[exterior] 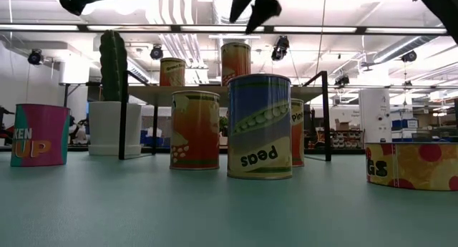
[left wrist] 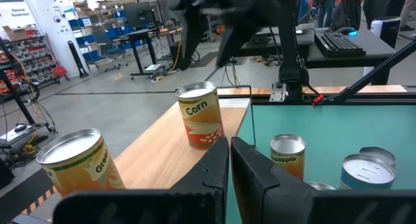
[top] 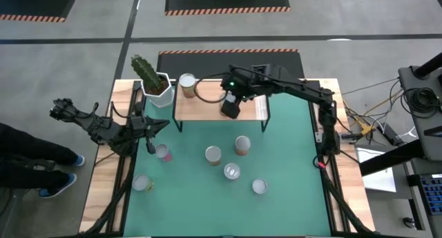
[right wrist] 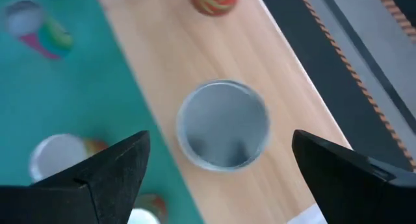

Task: Pick and place cans onto a shelf
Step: Put the right canned corn on the shelf

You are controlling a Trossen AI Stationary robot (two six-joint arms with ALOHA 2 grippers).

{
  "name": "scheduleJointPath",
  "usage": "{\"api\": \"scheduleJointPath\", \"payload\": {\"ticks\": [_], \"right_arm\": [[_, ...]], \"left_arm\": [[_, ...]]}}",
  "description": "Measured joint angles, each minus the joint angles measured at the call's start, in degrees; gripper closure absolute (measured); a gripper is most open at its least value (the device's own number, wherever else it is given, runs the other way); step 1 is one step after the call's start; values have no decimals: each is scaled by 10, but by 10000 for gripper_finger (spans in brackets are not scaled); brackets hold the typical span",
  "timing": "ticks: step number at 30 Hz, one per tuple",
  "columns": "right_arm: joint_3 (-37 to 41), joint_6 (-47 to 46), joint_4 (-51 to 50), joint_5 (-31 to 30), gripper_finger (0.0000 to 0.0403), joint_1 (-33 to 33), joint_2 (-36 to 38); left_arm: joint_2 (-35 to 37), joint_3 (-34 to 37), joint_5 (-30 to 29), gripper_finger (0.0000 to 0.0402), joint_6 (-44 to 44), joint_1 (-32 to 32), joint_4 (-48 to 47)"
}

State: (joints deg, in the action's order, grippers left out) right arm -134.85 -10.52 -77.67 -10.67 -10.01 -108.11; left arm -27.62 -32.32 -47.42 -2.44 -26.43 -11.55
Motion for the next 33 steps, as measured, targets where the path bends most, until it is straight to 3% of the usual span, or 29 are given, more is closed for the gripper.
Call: {"api": "scheduleJointPath", "payload": {"ticks": [4, 11, 18, 25, 33], "right_arm": [[0, 18, 0, 2, 78, 37, 5], [29, 63, 13, 2, 180, 103, -7], [126, 127, 104, -8, 263, 145, -5], [218, 136, 152, -103, 338, 147, 0], [338, 146, 266, -119, 391, 147, 60]], "left_arm": [[0, 0, 0, 402, 0, 0, 0], [0, 0, 0, 402, 0, 0, 0], [0, 0, 0, 402, 0, 0, 0], [0, 0, 0, 402, 0, 0, 0], [-1, 0, 0, 402, 0, 0, 0]]}}
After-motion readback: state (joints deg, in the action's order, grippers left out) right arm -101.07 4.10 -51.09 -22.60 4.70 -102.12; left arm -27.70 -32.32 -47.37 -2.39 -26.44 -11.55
